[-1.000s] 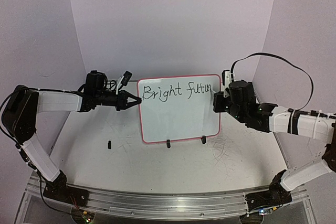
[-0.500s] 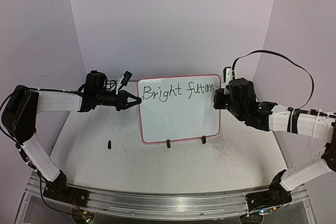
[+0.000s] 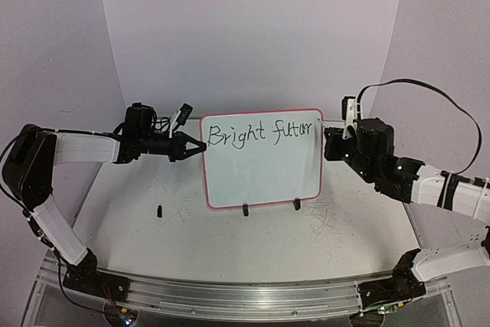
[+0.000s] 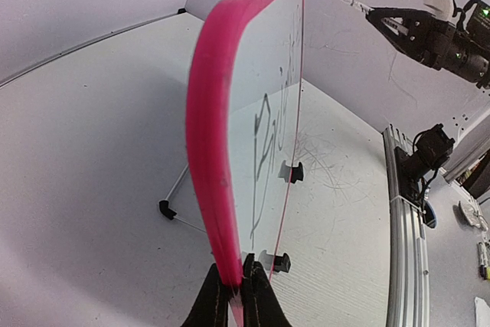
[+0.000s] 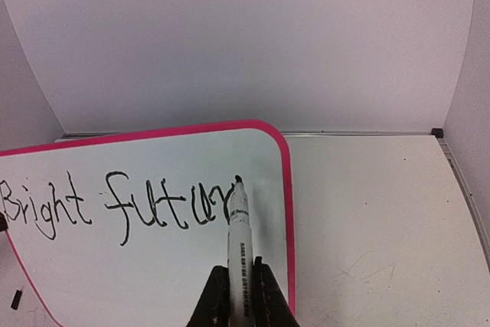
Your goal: Write a sentence on the whiteboard
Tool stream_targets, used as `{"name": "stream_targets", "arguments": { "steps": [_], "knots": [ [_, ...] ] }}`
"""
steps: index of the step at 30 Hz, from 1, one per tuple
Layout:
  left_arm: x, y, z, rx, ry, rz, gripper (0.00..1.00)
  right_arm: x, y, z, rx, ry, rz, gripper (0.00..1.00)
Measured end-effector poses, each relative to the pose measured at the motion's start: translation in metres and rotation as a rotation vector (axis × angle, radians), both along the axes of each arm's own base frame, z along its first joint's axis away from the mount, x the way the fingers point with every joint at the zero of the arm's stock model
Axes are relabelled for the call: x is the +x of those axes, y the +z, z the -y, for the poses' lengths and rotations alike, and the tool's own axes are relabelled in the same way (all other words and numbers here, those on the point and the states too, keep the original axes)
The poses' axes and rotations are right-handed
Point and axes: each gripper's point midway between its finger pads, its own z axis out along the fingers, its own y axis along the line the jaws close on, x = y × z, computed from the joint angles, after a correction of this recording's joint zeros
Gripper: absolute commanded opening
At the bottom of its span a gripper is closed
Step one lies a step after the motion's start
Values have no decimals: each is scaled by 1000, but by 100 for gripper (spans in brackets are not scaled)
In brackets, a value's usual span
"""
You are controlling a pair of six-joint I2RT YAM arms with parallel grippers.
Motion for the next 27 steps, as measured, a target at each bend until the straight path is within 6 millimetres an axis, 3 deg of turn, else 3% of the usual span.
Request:
{"name": "stream_targets", "arguments": {
  "steps": [10,18,27],
  "knots": [
    [0,0,0,0,0,0,0,11,-39,-13,-57,34,-88,0],
    [0,0,0,0,0,0,0,15,-29,-15,-43,28,-70,0],
    [0,0,0,1,1,0,0,20,-37,-14,-52,-1,-87,0]
  ]
}}
